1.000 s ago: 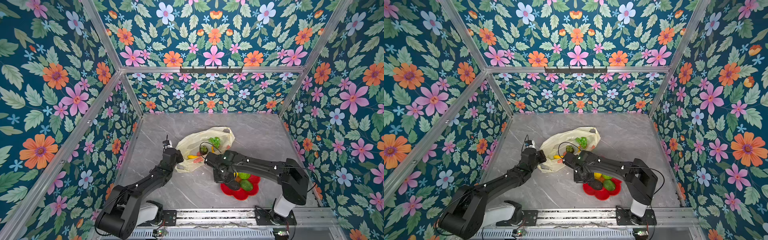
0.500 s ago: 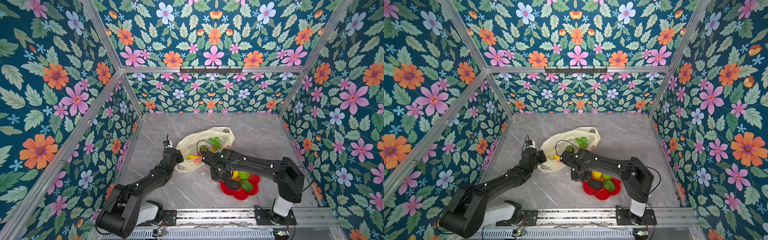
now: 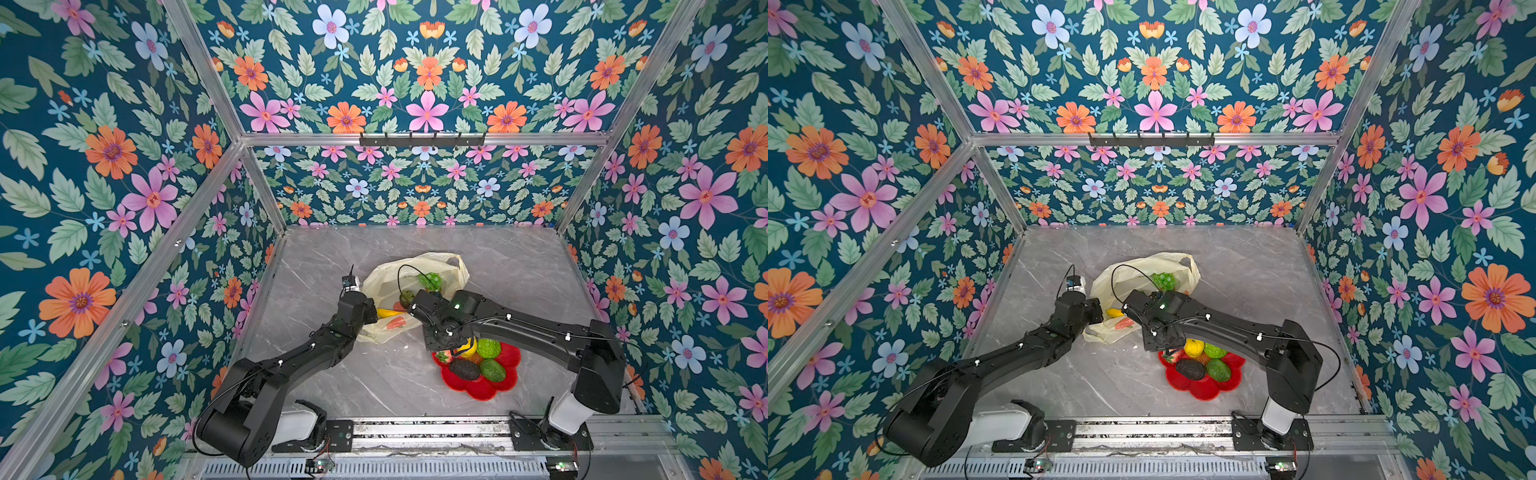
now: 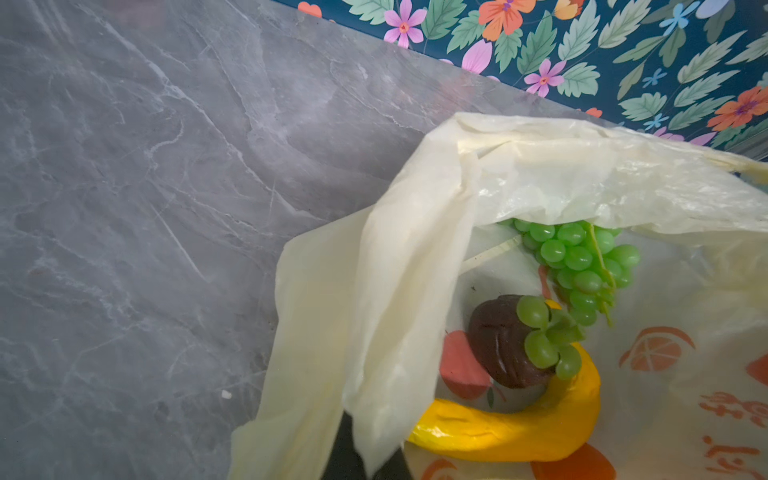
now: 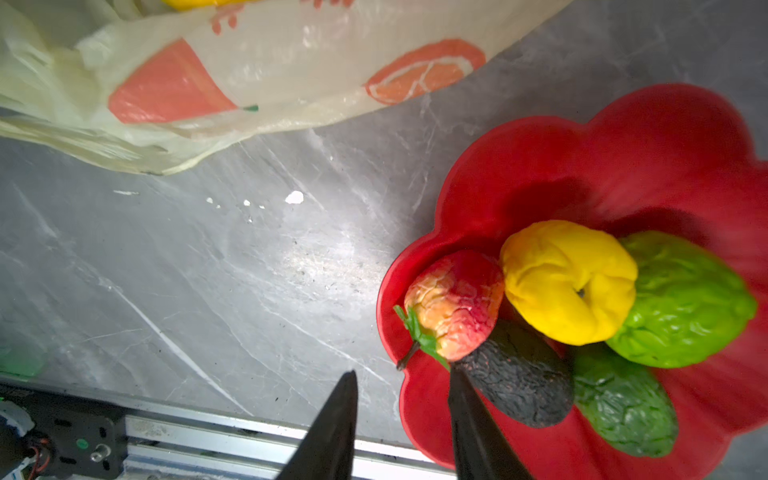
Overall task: Take the fake fruits out of the plastic bag
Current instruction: 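Move the open right gripper back into the bag above the dark fruit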
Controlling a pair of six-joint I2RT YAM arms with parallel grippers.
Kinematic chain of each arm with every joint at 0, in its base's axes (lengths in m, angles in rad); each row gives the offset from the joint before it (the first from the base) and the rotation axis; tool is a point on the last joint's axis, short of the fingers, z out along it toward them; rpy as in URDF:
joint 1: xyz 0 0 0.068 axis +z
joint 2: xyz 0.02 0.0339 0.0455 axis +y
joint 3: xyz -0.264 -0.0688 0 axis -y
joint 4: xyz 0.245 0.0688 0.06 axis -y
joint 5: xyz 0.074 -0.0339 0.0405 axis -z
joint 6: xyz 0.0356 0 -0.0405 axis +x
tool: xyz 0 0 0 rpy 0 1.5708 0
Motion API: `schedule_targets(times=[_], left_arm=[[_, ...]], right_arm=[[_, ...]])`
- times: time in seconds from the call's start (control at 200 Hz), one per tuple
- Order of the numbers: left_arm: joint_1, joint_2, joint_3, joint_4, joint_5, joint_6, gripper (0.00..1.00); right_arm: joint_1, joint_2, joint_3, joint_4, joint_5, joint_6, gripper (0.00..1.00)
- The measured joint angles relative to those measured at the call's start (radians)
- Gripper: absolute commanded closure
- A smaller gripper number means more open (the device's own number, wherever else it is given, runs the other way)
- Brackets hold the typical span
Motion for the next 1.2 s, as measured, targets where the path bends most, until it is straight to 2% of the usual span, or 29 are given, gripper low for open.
schedule_targets(times=[0.24,0.365,0.585,0.705,0.845,0.995,1.2], left_arm=[[-0.056,0.018,0.019,-0.018,-0.064,0.037,1.00],[-0.066,0.000,0.002,-0.004,-0.062,0.052,1.00],[-0.075,-0.014,-0.024,0.059,0.015,0.059,1.00],[-0.091,-0.011,-0.024,0.080,0.046,0.073,1.00],[-0.100,-0.013,-0.025,0.100,0.068,0.085,1.00],[-0.101,-0.015,-0.040,0.134,0.117,0.085,1.00],[-0.107,0.056,-0.013,0.165,0.197,0.085,1.00]], right_arm=[[-0.080,-0.068,-0.034,0.098,0.016,-0.035,0.55],[-0.158,-0.079,-0.063,0.189,-0.041,-0.051,0.51],[-0.251,-0.037,-0.033,0.318,-0.119,-0.085,0.50],[-0.289,0.032,0.010,0.372,-0.135,-0.107,0.50],[-0.325,0.125,0.047,0.397,-0.156,-0.126,0.45],[-0.372,0.171,0.022,0.422,-0.160,-0.119,0.41],[-0.450,0.187,-0.047,0.485,-0.178,-0.096,0.40]])
